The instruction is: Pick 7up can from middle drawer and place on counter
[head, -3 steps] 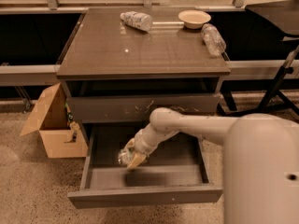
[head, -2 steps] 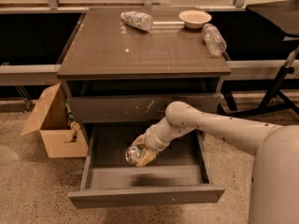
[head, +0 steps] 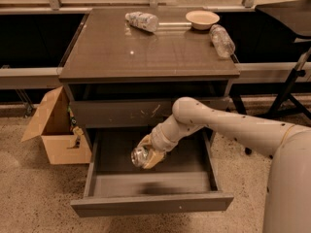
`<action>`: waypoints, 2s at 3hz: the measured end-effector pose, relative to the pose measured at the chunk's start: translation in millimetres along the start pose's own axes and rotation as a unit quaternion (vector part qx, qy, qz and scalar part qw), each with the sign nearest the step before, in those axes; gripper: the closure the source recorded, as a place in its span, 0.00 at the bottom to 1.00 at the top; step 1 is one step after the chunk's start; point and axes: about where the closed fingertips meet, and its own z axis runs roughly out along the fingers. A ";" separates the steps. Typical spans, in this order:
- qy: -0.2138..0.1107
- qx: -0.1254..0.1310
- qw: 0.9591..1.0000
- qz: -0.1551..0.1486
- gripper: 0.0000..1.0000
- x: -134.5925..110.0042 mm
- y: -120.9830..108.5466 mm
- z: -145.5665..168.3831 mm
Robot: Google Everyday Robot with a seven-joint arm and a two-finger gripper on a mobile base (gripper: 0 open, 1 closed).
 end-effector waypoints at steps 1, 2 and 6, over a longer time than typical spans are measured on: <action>0.057 -0.009 0.998 -0.018 1.00 -37.0 2.8 -49.4; 0.102 0.004 0.994 -0.036 1.00 -69.0 1.6 -96.0; 0.186 0.105 0.973 -0.084 1.00 -127.0 -24.5 -254.2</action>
Offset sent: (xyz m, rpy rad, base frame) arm -0.0165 -0.0181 0.1839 -0.2692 -0.1816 0.0179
